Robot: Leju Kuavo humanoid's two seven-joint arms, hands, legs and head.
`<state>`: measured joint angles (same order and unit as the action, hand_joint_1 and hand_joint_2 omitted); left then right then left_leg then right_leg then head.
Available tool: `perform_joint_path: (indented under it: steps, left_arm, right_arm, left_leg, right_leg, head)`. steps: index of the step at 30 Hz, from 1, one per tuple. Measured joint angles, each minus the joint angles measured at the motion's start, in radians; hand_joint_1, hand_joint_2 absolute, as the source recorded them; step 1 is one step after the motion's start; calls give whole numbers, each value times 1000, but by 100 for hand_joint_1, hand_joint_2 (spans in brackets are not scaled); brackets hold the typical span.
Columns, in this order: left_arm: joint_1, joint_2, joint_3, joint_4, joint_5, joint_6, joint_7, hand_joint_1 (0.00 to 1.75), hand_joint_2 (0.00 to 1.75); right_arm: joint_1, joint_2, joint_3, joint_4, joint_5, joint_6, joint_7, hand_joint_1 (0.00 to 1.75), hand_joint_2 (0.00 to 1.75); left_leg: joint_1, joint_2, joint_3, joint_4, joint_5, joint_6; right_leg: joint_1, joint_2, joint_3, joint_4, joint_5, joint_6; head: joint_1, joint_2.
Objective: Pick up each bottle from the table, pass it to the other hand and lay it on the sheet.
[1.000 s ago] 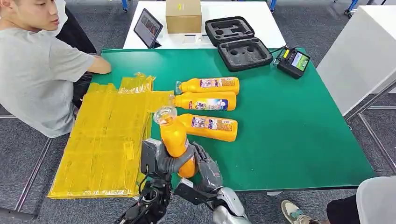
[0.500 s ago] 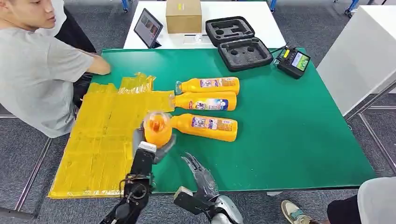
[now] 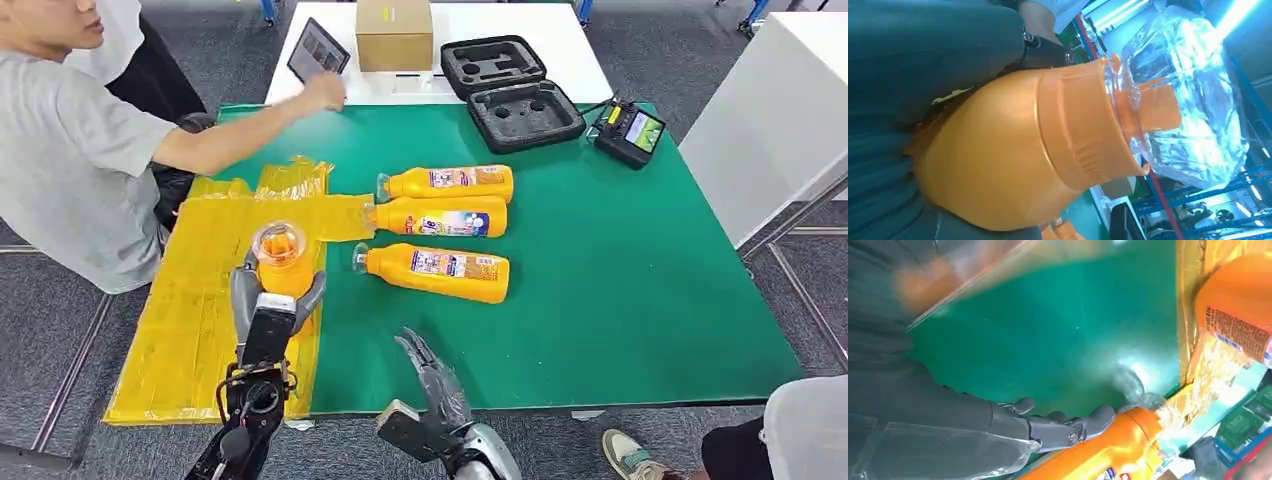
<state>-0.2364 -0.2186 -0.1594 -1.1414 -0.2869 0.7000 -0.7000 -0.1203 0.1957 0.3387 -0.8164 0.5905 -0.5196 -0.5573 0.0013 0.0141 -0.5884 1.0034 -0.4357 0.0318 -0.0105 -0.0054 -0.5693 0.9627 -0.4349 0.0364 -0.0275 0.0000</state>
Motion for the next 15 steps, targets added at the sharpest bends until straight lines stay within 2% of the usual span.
perform_joint_path:
  steps: [10, 15]
  left_arm:
    - [-15, -18, 118, 14, -312, 0, 0, 175, 175]
    - [-15, -29, 161, 14, -354, 0, 0, 175, 175]
  right_arm:
    - [14, -10, -17, -40, -4, 17, 0, 0, 175]
    - [15, -10, -23, -40, -4, 17, 0, 0, 175]
  left_leg:
    - [0, 0, 0, 0, 0, 0]
    - [0, 0, 0, 0, 0, 0]
  right_leg:
    - [0, 0, 0, 0, 0, 0]
    - [0, 0, 0, 0, 0, 0]
  head:
    - [0, 0]
    - [0, 0]
